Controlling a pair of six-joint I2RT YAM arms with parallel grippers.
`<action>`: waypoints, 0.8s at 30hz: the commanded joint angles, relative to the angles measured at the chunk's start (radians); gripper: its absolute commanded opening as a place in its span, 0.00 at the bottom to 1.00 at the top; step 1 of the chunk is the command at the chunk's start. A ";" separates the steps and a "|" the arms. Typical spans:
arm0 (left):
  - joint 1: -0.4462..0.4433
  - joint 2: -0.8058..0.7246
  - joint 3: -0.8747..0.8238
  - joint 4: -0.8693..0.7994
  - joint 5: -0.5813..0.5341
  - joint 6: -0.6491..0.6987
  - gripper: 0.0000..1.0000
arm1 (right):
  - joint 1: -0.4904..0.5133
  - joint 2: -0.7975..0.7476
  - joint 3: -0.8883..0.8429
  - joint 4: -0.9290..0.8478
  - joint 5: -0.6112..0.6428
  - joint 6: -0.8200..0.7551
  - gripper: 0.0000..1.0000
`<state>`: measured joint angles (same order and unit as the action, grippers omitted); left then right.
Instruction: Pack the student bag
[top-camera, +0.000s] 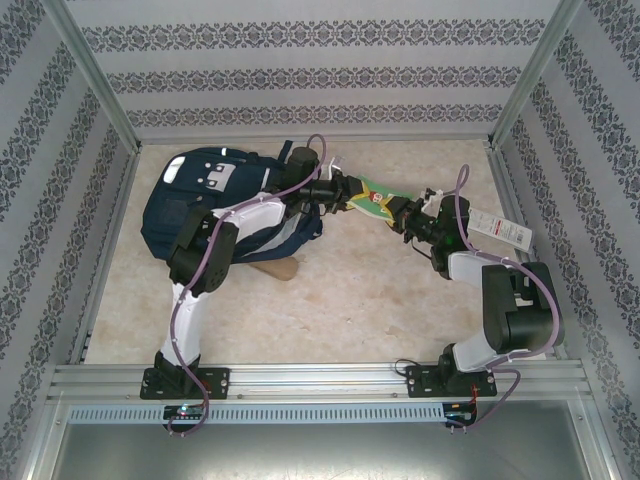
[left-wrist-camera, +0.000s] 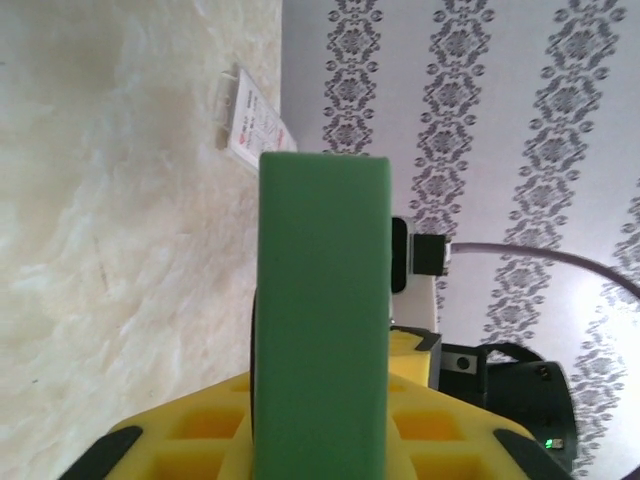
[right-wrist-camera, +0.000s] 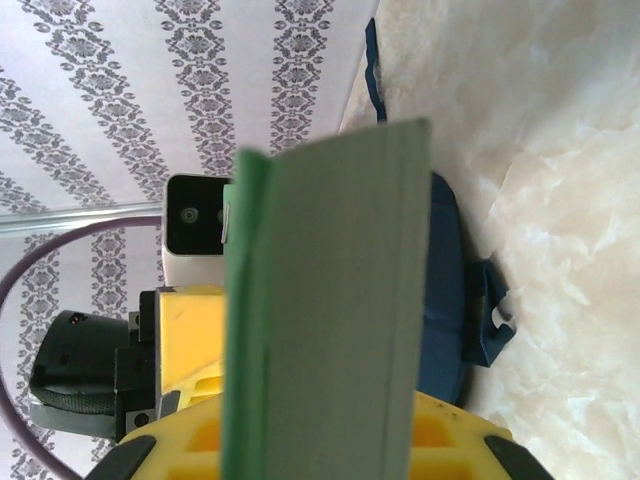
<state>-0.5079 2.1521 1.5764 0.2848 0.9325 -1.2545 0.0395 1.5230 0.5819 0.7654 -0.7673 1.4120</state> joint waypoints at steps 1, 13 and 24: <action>0.021 -0.121 0.054 -0.260 0.021 0.251 0.36 | -0.009 -0.005 -0.013 0.020 0.041 -0.011 0.00; 0.057 -0.159 0.328 -1.215 -0.777 0.961 0.41 | 0.023 -0.063 0.000 -0.128 0.051 -0.121 0.00; 0.057 -0.105 0.303 -1.294 -1.097 1.029 0.41 | 0.071 -0.070 0.012 -0.175 0.063 -0.157 0.00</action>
<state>-0.4561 2.0102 1.8889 -0.9318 -0.0551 -0.2825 0.1017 1.4860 0.5781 0.5713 -0.7151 1.2919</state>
